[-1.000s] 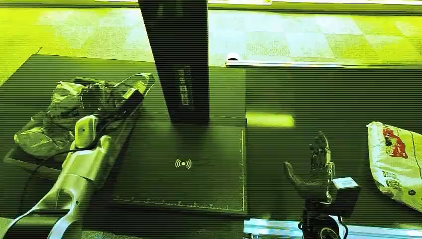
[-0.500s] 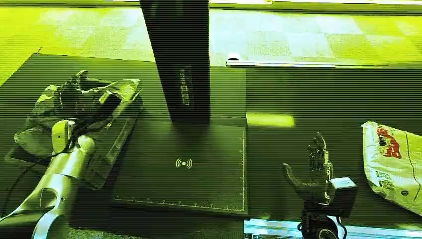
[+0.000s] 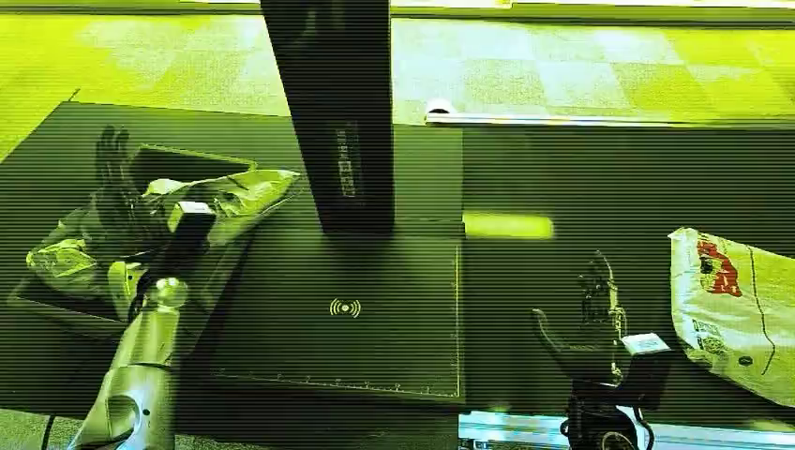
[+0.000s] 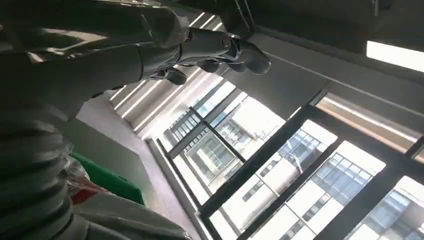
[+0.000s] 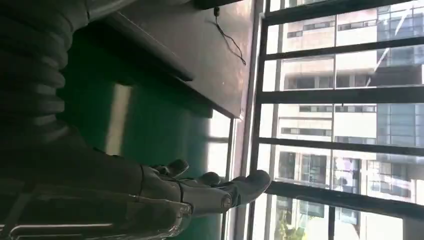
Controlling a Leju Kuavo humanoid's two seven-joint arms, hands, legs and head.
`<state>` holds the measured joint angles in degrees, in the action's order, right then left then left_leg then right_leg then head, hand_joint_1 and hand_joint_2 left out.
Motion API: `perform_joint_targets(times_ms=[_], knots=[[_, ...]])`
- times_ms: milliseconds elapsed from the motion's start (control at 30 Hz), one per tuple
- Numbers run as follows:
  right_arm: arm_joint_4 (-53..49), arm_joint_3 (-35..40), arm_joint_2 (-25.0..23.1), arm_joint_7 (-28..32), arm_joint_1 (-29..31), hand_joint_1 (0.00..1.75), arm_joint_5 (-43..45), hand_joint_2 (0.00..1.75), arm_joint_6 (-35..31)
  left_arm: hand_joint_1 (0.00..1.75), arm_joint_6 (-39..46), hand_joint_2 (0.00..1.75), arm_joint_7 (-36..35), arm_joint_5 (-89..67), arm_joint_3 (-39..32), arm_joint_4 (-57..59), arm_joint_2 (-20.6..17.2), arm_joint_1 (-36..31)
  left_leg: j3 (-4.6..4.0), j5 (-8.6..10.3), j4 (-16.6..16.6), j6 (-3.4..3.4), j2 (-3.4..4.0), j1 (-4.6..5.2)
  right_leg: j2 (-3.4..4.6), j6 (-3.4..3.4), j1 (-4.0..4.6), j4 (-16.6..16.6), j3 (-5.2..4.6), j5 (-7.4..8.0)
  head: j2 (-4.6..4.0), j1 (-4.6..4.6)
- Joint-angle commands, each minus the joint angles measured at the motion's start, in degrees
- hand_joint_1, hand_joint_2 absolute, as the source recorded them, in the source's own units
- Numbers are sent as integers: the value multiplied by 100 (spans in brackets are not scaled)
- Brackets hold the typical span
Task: Moved the parcel from conveyor to table for the left to box.
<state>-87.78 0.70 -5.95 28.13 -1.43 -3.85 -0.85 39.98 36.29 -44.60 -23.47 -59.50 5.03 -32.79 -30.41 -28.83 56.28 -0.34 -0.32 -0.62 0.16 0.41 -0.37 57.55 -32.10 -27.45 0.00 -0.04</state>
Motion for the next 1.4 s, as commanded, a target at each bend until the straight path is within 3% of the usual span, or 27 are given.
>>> perform_joint_targets(times_ms=[33, 67, 133, 233, 300, 400, 433, 500, 533, 567, 600, 633, 700, 733, 767, 800, 833, 900, 1000, 1133, 1400], knots=[[-16, -157, 16, 5, -98, 0, 3, 175, -63, 0, 2, 175, 72, 747, 1213, -1873, 637, 1121, -7, 4, -5, 6, -11, 2, -15, 3, -2, -10, 1, 2, 0, -2], [-15, -170, 24, 5, -93, 0, -8, 175, -67, 0, 2, 175, -49, 860, 1509, -2008, 611, 1286, -4, 1, -2, 4, -10, 1, -13, 2, 0, -7, 1, -1, 0, 2], [54, -175, 104, 6, -43, 0, -11, 175, -69, 0, -14, 175, -460, 1517, 2504, -2223, 154, 1485, -9, 3, -3, 5, -17, 3, -20, 4, -3, -9, 0, 0, 0, -2], [88, -229, 120, -4, -71, 0, -14, 175, -73, 0, 2, 175, -552, 1608, 2894, -2348, 74, 1598, -13, 3, -2, 2, -7, 4, -11, 2, -3, -5, -7, 3, 0, -2], [85, -236, 97, 13, -111, 0, -8, 175, -84, 0, 2, 175, -650, 1022, 2651, -2380, 268, 1684, -8, 0, -2, 1, -11, 3, -14, 0, -3, -5, -3, 0, 0, -2], [94, -191, 65, 27, -109, 0, -11, 175, -89, 0, 2, 175, -865, -1094, 1631, -2226, 748, 1611, -2, -2, -4, 2, -2, 3, -4, 1, -3, -9, 2, 3, 0, -2], [131, -147, 57, 27, -57, 0, -12, 175, -86, 0, 2, 175, -1517, -2503, 1170, -1911, 761, 1421, -3, 1, -9, 3, 5, 3, 2, 1, -3, -13, -1, 8, 0, 0], [196, -81, 55, 23, 15, 0, -26, 175, -79, 0, 2, 175, -1805, -2640, 1004, -1367, 546, 1042, -1, -2, -1, 1, 6, 1, 4, 0, 0, -6, -1, 4, 0, 0], [198, -35, 70, 21, 10, 0, -34, 175, -83, 0, 2, 175, -1286, -2187, 623, -1333, 603, 778, -4, 4, -7, 2, 5, 2, 1, 0, -2, -10, -3, 9, 0, 0], [198, -35, 70, 21, 10, 0, -34, 175, -83, 0, 2, 175, -1286, -2187, 623, -1333, 603, 778, -3, 5, -5, 1, 0, 3, -4, -1, -3, -8, -1, 8, 0, -2], [170, -30, 81, 30, -35, 0, -54, 175, -114, 0, 2, 175, -983, -1564, 624, -1084, 547, 615, -5, 1, 1, -1, 1, -2, -2, -2, 2, -5, -2, 6, 0, 0], [84, -59, 126, 44, -122, 0, -24, 175, -177, 0, -209, 175, -477, 436, 1247, -918, 326, 565, -8, 6, -3, -1, 3, -1, -1, -2, 1, -6, -7, 10, 0, -2], [66, -107, 157, 57, -160, 0, 11, 175, -181, 0, -249, 175, -963, 857, 1920, -1271, 103, 753, -3, 5, -2, 1, -20, 0, -22, -1, 0, -6, 3, 1, 0, -2], [96, -112, 166, 66, -155, 0, 13, 175, -159, 0, -119, 175, -1891, -125, 2419, -1214, -190, 892, -4, 10, -8, 2, -24, 0, -28, -1, 0, -11, 3, 4, 0, 0], [111, -110, 161, 67, -148, 0, 12, 175, -157, 0, -70, 175, -1924, -128, 2474, -1201, -208, 951, -2, 8, -7, 2, -19, 0, -23, 0, 0, -12, 5, 3, 0, -2], [133, -102, 163, 67, -124, 0, 5, 175, -146, 0, -8, 175, -2495, -1046, 2617, -1009, -335, 970, 4, 3, -6, 2, -9, 2, -12, 0, -1, -9, 6, 1, -2, 0], [172, -99, 168, 52, -76, 0, -7, 175, -117, 0, -976, 175, -3530, -1773, 2708, -682, -461, 967, 10, 7, -16, 3, -3, 4, -7, 0, -4, -15, 8, 5, 0, -2], [350, -135, 176, -20, 119, 0, -25, 175, -61, 0, -2236, 175, -4791, -3095, 3106, 308, -803, 641, 11, 5, -12, 2, 1, 4, -5, 0, -4, -10, 9, 3, 0, -2], [400, -183, 136, -70, 204, 0, -66, 175, -9, 0, -2490, 175, -5418, -3975, 3154, 1425, -915, 144, 6, 9, -9, 1, -8, 5, -11, 0, -5, -7, 8, 5, 0, -2], [323, -173, 157, -80, 117, 0, -73, 175, 2, 0, -3123, 175, -5149, -3851, 2920, 1909, -950, -75, 4, 12, -13, -1, 15, 1, 7, -7, 0, -13, 0, 19, -2, 2], [172, -193, 97, -111, -43, 0, -67, 175, -42, 0, -3080, 175, -5233, -3773, 2701, 1602, -1023, 5, 31, 5, -9, 0, 19, 0, 17, -3, 0, -5, 24, 15, 0, 0]])
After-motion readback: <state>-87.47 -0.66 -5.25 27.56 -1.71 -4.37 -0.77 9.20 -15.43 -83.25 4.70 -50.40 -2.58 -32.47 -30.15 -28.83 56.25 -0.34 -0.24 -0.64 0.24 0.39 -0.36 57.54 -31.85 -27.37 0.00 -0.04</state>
